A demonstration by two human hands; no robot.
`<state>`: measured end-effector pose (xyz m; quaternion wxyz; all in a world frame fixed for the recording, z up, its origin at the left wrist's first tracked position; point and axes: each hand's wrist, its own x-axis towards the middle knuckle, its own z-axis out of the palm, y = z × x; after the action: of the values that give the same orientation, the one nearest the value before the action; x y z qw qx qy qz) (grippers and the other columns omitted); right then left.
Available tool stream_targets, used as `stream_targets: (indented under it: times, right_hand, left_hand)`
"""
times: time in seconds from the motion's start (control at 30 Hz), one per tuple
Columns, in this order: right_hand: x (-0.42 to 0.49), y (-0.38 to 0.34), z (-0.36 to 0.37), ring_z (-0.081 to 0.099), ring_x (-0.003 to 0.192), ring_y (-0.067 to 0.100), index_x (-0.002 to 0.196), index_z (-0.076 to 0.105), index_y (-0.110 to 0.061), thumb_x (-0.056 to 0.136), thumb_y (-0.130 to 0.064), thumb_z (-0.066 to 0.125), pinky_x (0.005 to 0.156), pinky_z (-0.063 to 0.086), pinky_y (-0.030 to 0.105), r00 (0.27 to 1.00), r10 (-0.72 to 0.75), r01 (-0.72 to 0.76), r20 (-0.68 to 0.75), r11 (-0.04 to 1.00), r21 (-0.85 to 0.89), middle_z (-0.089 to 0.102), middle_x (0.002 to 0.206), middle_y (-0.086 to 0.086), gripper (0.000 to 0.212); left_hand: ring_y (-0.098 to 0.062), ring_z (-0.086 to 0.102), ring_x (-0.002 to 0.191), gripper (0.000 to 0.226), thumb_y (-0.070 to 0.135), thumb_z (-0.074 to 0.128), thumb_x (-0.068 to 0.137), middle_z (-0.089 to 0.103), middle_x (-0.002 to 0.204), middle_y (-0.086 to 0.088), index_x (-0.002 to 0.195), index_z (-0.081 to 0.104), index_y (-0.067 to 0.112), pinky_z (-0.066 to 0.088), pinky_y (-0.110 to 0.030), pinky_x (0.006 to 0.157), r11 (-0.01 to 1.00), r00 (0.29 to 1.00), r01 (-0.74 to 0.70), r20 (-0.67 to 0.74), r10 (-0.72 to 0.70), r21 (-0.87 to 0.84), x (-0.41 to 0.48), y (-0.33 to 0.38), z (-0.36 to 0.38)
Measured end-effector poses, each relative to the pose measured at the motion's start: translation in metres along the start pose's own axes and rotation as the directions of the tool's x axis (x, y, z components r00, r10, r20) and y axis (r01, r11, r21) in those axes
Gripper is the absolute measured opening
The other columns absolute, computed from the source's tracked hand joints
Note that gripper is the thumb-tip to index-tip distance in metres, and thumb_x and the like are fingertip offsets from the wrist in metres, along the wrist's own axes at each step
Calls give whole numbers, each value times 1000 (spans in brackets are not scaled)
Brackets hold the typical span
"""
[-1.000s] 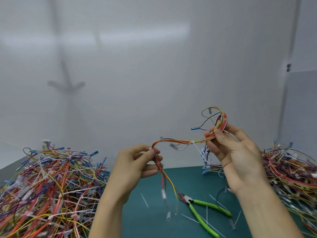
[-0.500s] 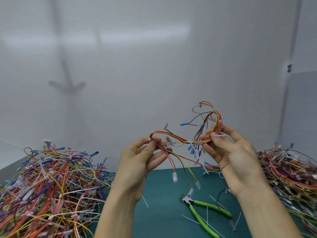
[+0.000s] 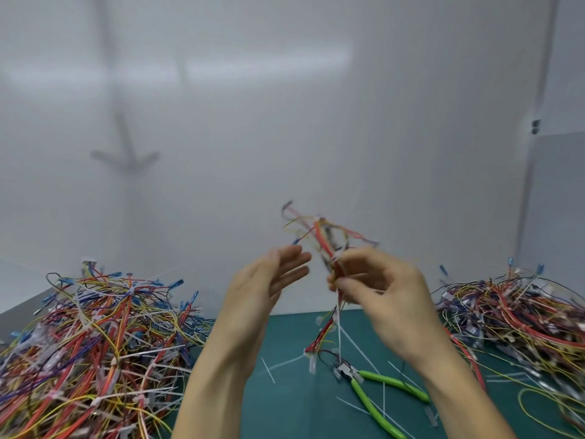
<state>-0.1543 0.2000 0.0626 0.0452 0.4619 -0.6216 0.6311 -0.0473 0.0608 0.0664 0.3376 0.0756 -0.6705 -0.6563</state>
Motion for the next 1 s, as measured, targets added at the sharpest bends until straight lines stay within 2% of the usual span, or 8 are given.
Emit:
stream_targets:
  times: [0.1, 0.2, 0.33, 0.5, 0.6, 0.7, 0.83, 1.0]
  right_hand:
    - [-4, 0, 13, 73, 80, 9, 90, 73, -27, 84, 1, 71, 81, 60, 38, 988, 41, -16, 148, 986, -167, 76, 83, -9, 29]
    - [-5, 3, 16, 72, 80, 6, 91, 71, -28, 85, -5, 72, 83, 58, 36, 974, 99, -41, 204, 962, -271, 75, 84, -10, 24]
    - [-5, 4, 12, 66, 89, -2, 105, 64, -31, 91, -18, 66, 88, 54, 29, 984, 114, -28, 138, 859, -511, 70, 103, -18, 20]
    - [-3, -5, 9, 63, 93, -15, 117, 66, -38, 92, -39, 64, 69, 45, 1, 996, 11, -29, -86, 978, -207, 69, 107, -22, 25]
    - [-2, -7, 11, 72, 83, -1, 97, 72, -42, 90, -39, 68, 75, 54, 16, 999, 25, -26, -32, 999, -30, 76, 91, -18, 9]
    - [-1, -5, 9, 73, 75, 7, 91, 75, -37, 90, -27, 71, 82, 60, 43, 997, 29, -27, -69, 999, 17, 77, 81, -11, 11]
    - [0, 0, 12, 73, 72, 24, 83, 76, -30, 90, -13, 70, 74, 61, 50, 978, 48, -38, -205, 998, 53, 75, 71, -2, 20]
    - [2, 0, 8, 76, 77, 20, 77, 79, -24, 90, -15, 71, 60, 61, 30, 945, 157, -76, -288, 959, 272, 76, 75, 3, 17]
  left_hand:
    - [-19, 71, 104, 39, 38, 53, 92, 76, 107, -7, 111, 68, 7, 55, -32, 91, 970, 999, -25, -47, 15, -240, 1, 2, 10]
    - [-19, 73, 84, 11, 9, 61, 92, 77, 89, -8, 100, 67, 4, 60, -26, 72, 968, 987, -73, -158, 36, -239, 0, -2, 14]
    - [-18, 72, 74, 14, 3, 63, 91, 76, 82, -10, 104, 65, 9, 59, -27, 69, 981, 986, -94, -149, 69, -168, 1, -7, 14]
    - [-14, 71, 77, 22, 3, 63, 91, 76, 80, 1, 104, 68, 21, 57, -27, 75, 912, 969, -245, 61, 238, 330, 0, -10, 18]
    - [-3, 70, 84, 34, 2, 57, 87, 75, 90, 17, 105, 68, 28, 55, -29, 78, 704, 927, -361, 154, 341, 612, -2, -14, 28]
    - [-2, 69, 86, 38, 4, 58, 87, 74, 92, 18, 107, 62, 36, 56, -34, 78, 625, 910, -394, 194, 365, 674, -1, -17, 29]
    - [-8, 66, 85, 20, 22, 66, 87, 72, 90, 15, 101, 65, 37, 57, -38, 78, 658, 914, -404, 251, 318, 636, 1, -17, 25]
    - [7, 62, 88, 22, 46, 73, 78, 68, 87, 19, 94, 67, 32, 56, -25, 77, 665, 949, -313, 201, 242, 678, 0, -20, 20]
